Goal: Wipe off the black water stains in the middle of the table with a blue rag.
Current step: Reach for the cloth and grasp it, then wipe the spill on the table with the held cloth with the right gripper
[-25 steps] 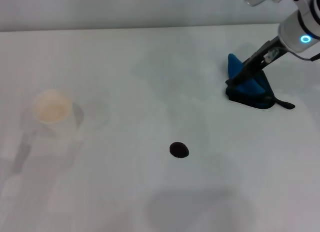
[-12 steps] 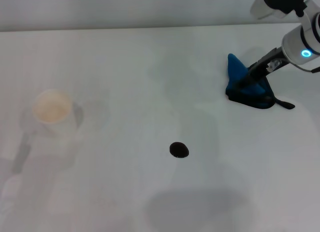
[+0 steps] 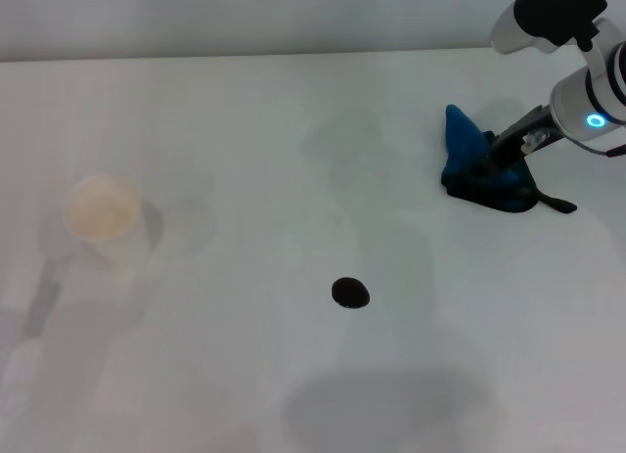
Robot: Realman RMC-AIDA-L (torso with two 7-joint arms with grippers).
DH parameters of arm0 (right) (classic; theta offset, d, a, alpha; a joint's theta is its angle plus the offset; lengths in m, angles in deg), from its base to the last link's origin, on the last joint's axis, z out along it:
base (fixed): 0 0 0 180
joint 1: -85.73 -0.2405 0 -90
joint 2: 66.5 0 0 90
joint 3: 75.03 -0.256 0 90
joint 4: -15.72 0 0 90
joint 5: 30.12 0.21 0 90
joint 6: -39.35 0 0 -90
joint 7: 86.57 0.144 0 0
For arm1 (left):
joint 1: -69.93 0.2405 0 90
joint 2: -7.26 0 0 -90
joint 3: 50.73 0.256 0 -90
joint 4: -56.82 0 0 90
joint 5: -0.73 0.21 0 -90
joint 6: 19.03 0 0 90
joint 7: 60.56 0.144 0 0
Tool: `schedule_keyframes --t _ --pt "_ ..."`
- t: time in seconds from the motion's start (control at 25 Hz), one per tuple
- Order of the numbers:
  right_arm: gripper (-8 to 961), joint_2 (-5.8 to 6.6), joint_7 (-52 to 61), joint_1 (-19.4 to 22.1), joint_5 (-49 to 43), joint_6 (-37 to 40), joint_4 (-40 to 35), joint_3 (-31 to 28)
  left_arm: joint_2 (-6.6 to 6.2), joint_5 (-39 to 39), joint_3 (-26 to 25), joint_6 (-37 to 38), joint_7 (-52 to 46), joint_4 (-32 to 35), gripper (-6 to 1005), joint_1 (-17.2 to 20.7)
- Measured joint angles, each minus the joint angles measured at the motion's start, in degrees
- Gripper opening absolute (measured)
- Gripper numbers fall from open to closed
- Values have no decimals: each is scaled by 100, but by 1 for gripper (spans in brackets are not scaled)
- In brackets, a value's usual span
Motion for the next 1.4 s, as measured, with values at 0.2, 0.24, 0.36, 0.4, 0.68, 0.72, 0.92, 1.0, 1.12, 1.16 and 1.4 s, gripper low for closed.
schedule_keyframes --t 0.2,0.24,0.36,0.4,0.68,0.72,0.92,1.0,1.12,1.16,1.4 --pt "577 0 -1 1 -9 -165 86 5 -5 -1 0 -3 0 -1 877 0" --pt "527 -1 -1 1 -9 -181 87 7 -5 -1 0 -4 0 -1 877 0" --pt "469 -1 -1 1 -12 -201 87 13 -5 -1 0 -7 0 -1 877 0" --pt "466 0 -1 1 -20 -202 89 15 -5 -1 0 -7 0 -1 877 0" --pt "417 -18 -1 1 -94 -210 145 -5 -5 -33 0 -9 0 -1 877 0" --pt "408 -18 -1 1 -96 -211 146 -5 -5 -41 0 -9 0 -1 877 0" --pt "362 -15 -13 1 -141 -186 147 19 -5 -45 0 -9 0 -1 877 1" --pt "343 -11 -18 1 -146 -161 147 25 -5 -45 0 -7 0 -1 877 6" --pt "260 4 -19 1 -148 -111 140 31 -5 -45 0 -5 -4 0 877 9" --pt "223 12 -19 0 -152 -98 138 33 -5 -45 0 -4 -7 0 877 10" --pt "100 30 -30 -1 -168 179 55 44 -5 -45 0 0 -17 0 877 9"
